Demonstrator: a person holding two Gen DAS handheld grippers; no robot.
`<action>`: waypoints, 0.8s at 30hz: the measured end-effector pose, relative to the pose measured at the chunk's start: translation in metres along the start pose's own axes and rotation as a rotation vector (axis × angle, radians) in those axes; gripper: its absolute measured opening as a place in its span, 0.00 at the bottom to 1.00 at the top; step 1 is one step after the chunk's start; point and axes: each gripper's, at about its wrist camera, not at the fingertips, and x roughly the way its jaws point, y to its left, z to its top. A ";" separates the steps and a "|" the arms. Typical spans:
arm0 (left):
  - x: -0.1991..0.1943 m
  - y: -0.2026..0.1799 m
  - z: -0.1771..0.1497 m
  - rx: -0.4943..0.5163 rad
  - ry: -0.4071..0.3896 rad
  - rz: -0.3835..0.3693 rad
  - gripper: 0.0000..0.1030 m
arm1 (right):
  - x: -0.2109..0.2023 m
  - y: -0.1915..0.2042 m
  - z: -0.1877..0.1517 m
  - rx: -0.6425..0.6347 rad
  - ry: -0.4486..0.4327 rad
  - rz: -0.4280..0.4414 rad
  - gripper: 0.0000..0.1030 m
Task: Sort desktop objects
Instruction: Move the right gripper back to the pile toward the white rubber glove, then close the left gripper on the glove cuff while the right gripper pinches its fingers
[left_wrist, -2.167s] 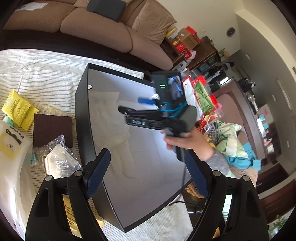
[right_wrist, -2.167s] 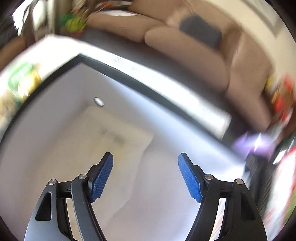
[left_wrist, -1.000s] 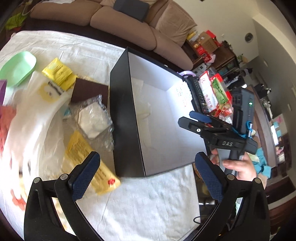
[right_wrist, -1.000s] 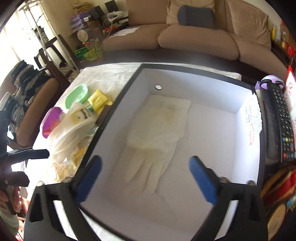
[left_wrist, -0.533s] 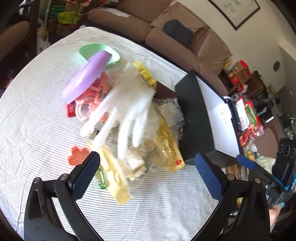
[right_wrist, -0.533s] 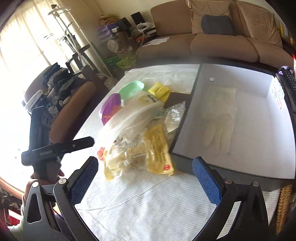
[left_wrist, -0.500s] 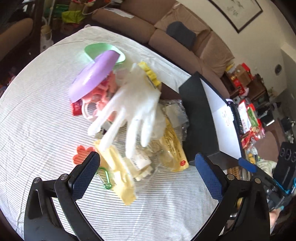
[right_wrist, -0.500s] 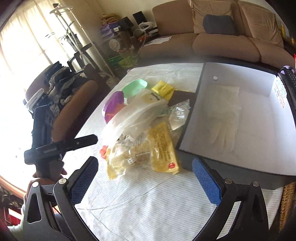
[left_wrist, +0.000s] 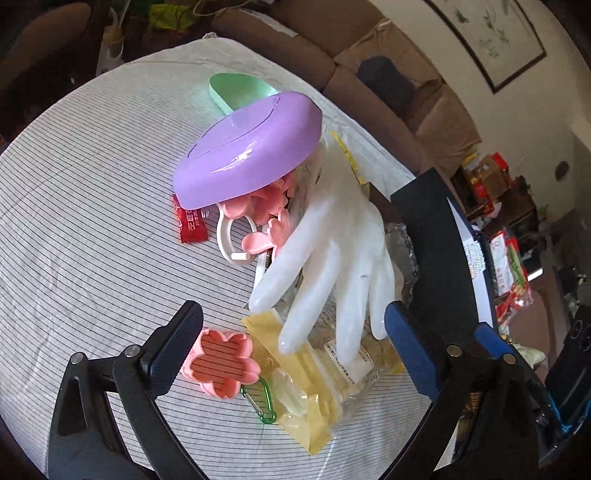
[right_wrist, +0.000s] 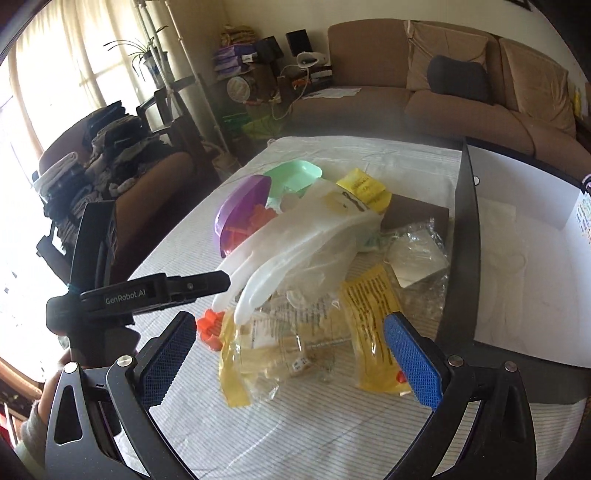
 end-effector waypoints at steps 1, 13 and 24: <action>0.004 0.003 0.002 -0.010 0.010 0.002 0.85 | 0.006 0.002 0.001 -0.013 -0.007 -0.016 1.00; 0.015 0.011 0.010 -0.083 0.047 -0.135 0.08 | 0.075 -0.011 0.006 0.014 0.049 -0.071 0.72; -0.030 0.007 0.028 -0.114 -0.068 -0.377 0.08 | 0.085 -0.008 0.006 -0.064 0.023 -0.106 0.72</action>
